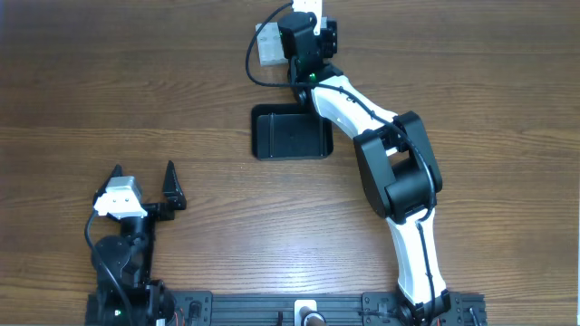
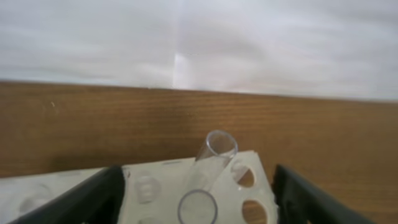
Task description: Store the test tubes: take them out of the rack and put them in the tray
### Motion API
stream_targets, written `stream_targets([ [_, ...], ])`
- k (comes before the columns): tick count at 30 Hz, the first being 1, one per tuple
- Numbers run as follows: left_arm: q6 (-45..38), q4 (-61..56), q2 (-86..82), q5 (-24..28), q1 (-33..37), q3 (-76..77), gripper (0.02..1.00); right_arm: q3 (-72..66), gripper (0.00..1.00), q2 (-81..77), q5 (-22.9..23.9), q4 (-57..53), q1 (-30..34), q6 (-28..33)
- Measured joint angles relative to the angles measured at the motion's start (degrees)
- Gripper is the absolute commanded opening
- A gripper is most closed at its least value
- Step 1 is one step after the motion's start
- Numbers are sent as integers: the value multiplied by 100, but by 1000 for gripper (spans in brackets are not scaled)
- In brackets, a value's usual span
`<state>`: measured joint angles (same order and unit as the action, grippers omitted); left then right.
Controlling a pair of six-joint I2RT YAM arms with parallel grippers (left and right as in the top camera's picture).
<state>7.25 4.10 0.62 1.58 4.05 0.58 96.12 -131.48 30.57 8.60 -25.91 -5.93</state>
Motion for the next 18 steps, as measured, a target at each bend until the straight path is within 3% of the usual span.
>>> stream_targets([
  [4, 0, 0, 0, 2, 0, 0, 998, 0, 327, 0, 26, -15, 0, 7],
  [8, 0, 0, 0, 0, 0, 0, 998, 2, 191, 0, 26, -76, 0, 11],
  [13, 0, 0, 0, 2, 0, 0, 998, 11, 77, 0, 35, -81, -2, 26],
  [18, 0, 0, 0, 0, 0, 0, 998, 11, 51, 0, 107, -83, -15, 11],
])
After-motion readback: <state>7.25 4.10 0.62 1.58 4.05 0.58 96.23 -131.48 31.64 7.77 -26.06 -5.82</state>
